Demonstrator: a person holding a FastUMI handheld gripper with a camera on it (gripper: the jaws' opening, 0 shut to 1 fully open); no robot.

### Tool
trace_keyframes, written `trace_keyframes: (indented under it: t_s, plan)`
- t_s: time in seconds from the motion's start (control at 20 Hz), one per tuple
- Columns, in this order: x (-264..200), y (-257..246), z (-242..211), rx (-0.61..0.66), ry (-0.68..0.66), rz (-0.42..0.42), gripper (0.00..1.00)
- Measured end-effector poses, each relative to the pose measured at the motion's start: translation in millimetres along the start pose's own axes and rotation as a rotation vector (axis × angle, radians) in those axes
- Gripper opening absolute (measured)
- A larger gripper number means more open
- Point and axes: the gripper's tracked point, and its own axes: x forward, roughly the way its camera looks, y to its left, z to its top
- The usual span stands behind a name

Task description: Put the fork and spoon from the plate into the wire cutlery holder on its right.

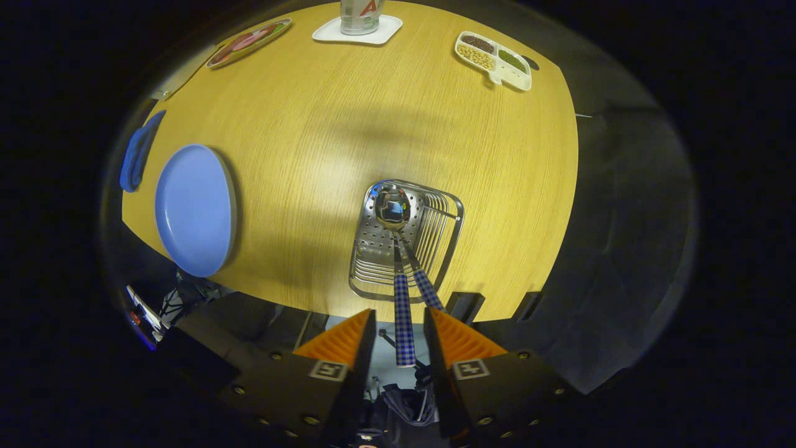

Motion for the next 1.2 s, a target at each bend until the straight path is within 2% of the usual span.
trace_keyframes:
  t_s: [0.1,0.15,0.4,0.65,0.8,1.05,1.2]
  plan:
    - [1,-4,-1,-0.005,-0.025,-0.012,1.0]
    - [0,-3,-2,0.002,-0.042,-0.01,0.96]
    - [-23,-2,-2,0.02,-0.115,-0.042,0.97]
    - [-54,8,6,0.056,-0.262,-0.065,0.97]
    - [-76,27,16,0.063,-0.387,-0.063,0.97]
    - [-102,73,31,0.131,-0.622,-0.012,0.97]
    - [-117,87,43,0.148,-0.783,-0.044,0.97]
